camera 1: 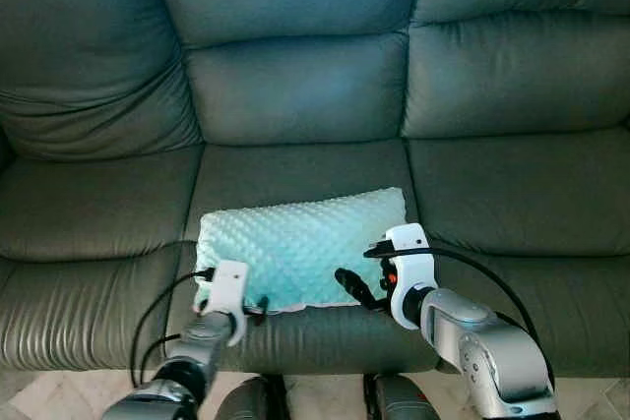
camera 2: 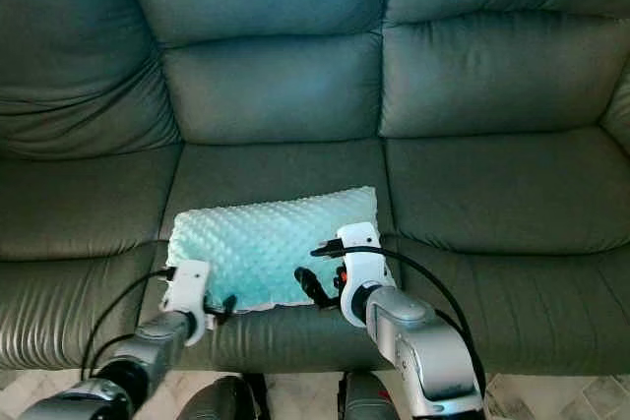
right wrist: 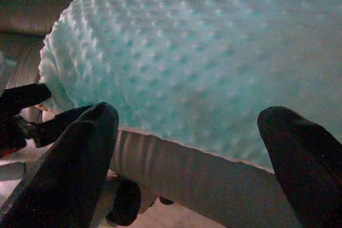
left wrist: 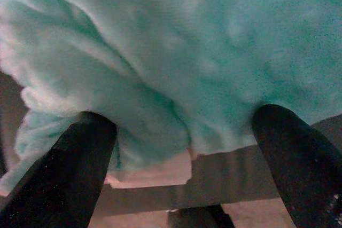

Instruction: Move the pillow to the sofa

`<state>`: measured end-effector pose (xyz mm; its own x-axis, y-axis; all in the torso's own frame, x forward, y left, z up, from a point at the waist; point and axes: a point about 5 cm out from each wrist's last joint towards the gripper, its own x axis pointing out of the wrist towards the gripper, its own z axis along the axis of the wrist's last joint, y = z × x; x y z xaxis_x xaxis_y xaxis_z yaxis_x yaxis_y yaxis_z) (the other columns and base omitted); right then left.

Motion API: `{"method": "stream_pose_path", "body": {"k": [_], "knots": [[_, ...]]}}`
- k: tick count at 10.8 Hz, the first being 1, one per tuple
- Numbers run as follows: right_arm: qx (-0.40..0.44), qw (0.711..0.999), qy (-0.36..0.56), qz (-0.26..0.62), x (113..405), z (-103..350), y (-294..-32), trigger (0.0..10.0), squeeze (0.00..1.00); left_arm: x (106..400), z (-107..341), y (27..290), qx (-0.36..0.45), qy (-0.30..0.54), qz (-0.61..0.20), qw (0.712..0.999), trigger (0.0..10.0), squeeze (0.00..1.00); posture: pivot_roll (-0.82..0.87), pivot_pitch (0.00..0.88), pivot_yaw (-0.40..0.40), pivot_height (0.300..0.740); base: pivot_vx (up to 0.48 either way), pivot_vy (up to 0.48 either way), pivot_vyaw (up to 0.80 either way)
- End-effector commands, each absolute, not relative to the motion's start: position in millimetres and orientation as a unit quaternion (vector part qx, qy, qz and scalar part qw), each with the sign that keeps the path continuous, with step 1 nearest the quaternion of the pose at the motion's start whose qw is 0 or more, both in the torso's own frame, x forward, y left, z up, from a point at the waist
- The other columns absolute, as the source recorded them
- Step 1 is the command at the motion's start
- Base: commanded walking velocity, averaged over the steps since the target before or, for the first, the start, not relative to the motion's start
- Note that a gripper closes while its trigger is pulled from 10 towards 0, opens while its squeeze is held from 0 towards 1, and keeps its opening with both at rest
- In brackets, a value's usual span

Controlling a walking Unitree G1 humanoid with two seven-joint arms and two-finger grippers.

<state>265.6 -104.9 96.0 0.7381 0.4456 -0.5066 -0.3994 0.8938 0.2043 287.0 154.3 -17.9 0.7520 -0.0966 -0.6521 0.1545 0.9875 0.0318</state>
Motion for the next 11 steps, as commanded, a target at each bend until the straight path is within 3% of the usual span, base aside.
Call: {"method": "stream_pose_path", "body": {"k": [1,6,9,11], "knots": [[0.042,0.926,0.294,0.232,262.8,89.4,-100.8,10.0,0.0,278.8,-24.2,164.0,0.038,0.356,-0.059,0.932,10.0,0.0,-0.29,0.281,0.116,0.74,0.0,0.0,0.0],[0.034,0.921,0.288,0.262,277.0,82.5,-87.5,10.0,0.0,246.3,-23.7,208.5,0.026,0.333,-0.046,0.941,10.0,0.0,-0.23,0.173,0.115,0.74,0.0,0.0,0.0],[0.018,0.934,0.247,0.259,287.3,84.3,-89.1,10.0,0.0,248.2,26.1,209.3,0.013,0.193,-0.01,0.981,10.0,0.0,-0.21,0.093,0.113,0.74,0.0,0.0,0.0],[-0.005,0.947,0.203,0.25,290.6,82.1,-96.9,10.0,0.0,243.4,53.3,208.1,-0.028,0.107,0.042,0.993,10.0,0.0,-0.2,0.043,0.104,0.74,0.0,0.0,0.0]]}}
